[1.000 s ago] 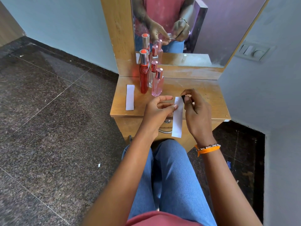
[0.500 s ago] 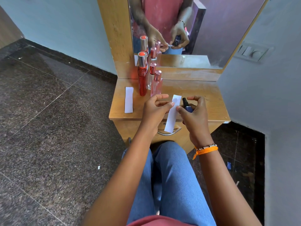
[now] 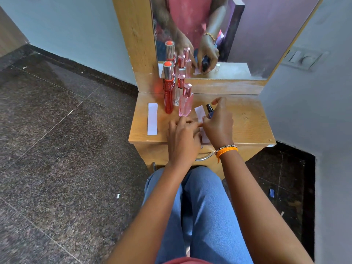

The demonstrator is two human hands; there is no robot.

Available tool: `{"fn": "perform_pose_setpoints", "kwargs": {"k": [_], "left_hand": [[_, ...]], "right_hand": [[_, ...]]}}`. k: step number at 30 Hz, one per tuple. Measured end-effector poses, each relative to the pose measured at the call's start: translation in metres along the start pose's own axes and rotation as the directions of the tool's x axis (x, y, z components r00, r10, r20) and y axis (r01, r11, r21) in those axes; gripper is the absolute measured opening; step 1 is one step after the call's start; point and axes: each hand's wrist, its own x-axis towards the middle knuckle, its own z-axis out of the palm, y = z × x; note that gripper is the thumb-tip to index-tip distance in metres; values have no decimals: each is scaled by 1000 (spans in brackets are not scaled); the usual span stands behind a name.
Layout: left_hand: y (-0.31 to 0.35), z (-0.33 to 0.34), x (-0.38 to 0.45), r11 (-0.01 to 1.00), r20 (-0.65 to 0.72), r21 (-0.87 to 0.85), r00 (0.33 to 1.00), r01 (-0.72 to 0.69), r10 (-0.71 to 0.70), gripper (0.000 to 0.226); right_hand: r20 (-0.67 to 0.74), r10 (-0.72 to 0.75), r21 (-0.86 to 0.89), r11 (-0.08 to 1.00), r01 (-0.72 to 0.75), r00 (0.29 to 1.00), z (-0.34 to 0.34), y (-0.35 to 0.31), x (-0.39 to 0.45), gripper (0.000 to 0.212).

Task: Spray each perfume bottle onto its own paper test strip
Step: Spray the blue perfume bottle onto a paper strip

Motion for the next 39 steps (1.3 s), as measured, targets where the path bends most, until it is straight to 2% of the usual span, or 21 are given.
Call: {"fn": "perform_pose_setpoints", "kwargs": {"k": [4,8,18,23,25,27,29,31,33,35,39], "left_hand": [[3,2,-4,997,6,81,1000,-6,5,24],[6,1,-3,996,17,82,1000,-27,26,19],[11,3,6,996,180,79,984,-31,17,35],[11,5,8,994,167,82,984,-71,57,35],[14,5,4,995,67,3,993,-100,100,31],[17,6,0,980,-4,-165,994,-107,108,26],[21,5,-6,899,97,-438,995,11,35,27],[26,3,-10,725,304,-648,952,232,-32,27],[31,1,-13,602,393,-728,919,328,-25,20],[33,-3,-13,552,392,-765,920,331,-8,18],[33,-9,-15,570,366,-765,931,300,1,24]], "right_hand": [[-19,-86,-33,996,86,996,3,2,-2,36],[-62,-124,-8,992,124,990,-9,3,-6,33],[-64,-70,99,992,76,995,-39,19,-19,36],[-72,-94,161,981,105,993,-39,18,-24,29],[-61,-84,274,957,98,995,-39,15,-27,23],[-25,-45,459,887,52,999,-40,11,-30,20],[15,3,631,776,-11,1000,-41,7,-32,22],[64,40,743,665,-74,997,-44,2,-33,25],[99,73,797,591,-123,992,-47,-1,-33,27],[125,104,818,552,-162,987,-48,0,-33,30],[173,81,838,512,-190,982,-54,2,-34,30]]}}
